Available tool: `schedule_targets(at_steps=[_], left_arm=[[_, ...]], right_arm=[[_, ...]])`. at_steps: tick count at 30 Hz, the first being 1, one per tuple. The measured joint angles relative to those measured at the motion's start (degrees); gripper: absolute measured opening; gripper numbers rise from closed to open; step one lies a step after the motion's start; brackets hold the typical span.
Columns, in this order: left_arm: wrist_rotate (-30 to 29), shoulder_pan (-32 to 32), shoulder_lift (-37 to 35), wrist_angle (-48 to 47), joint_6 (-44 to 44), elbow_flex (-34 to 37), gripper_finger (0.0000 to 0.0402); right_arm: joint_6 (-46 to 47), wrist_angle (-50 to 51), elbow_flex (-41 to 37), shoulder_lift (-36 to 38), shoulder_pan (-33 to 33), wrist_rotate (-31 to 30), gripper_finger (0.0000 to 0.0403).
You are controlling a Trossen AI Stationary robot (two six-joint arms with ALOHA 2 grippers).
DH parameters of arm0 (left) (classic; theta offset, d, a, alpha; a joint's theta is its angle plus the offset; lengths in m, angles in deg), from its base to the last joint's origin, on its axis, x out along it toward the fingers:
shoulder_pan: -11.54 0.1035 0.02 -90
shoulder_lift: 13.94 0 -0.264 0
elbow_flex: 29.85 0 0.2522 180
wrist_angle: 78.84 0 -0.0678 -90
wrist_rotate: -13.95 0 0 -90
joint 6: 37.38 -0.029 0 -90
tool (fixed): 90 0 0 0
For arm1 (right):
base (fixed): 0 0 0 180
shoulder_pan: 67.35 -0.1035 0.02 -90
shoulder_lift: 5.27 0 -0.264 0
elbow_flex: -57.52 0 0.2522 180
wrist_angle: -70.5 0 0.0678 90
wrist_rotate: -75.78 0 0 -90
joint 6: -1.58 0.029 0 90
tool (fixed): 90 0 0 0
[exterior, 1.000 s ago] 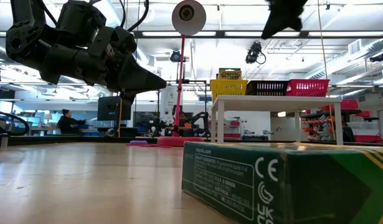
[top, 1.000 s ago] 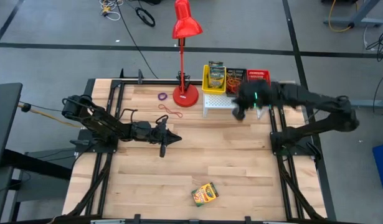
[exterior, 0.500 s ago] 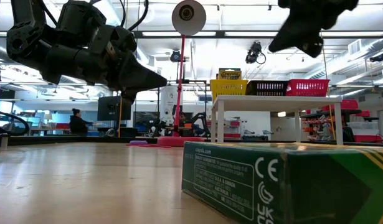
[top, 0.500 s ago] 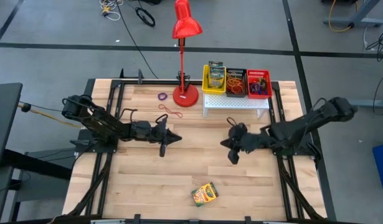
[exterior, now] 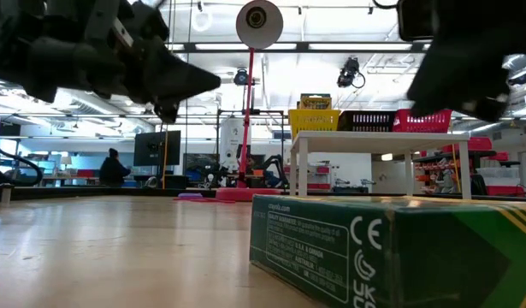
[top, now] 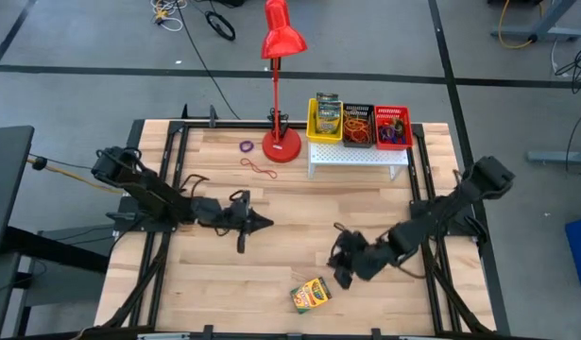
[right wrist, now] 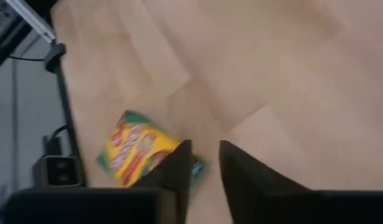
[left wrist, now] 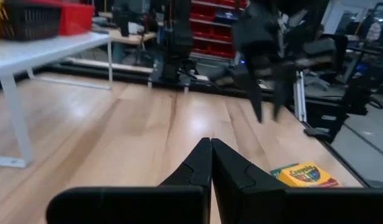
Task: Pick & Place Office Desk Supplies
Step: Put the crayon box into the yellow bin on the shelf
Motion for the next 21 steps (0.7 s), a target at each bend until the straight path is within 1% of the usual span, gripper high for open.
schedule_targets(at_steps=[2,4,7,13,17,19,21], left_arm=[[-1.76,-2.19,0.0,0.2,-1.53,0.0,0.0006],[-1.89,-3.49,0.0,0.05,-1.91,0.0,0.0007],[-1.77,-4.3,0.0,-0.14,-1.86,0.0,0.0012],[-1.03,-4.32,0.0,-0.98,-1.03,0.0,0.0014],[-1.02,-4.3,0.0,-1.13,-0.32,0.0,0.0013],[-1.04,-4.3,0.0,-1.2,-0.31,0.0,0.0013],[-0.99,-4.3,0.0,-1.17,-0.17,0.0,0.0013]], right_arm=[[3.1,-1.71,1.13,-2.55,-1.51,0.15,0.0124],[5.49,-1.72,2.96,-5.1,-2.52,0.4,0.015],[8.33,-1.55,5.67,-9.53,-3.34,1.73,0.0166],[12.91,-1.63,10.53,-18.06,-3.42,4.72,0.0159],[13.52,-1.67,12.02,-20.35,-3.4,5.28,0.0149],[13.98,-1.76,12.07,-20.71,-3.4,5.27,0.0135],[13.98,-1.77,12.07,-20.79,-3.4,5.33,0.0112]])
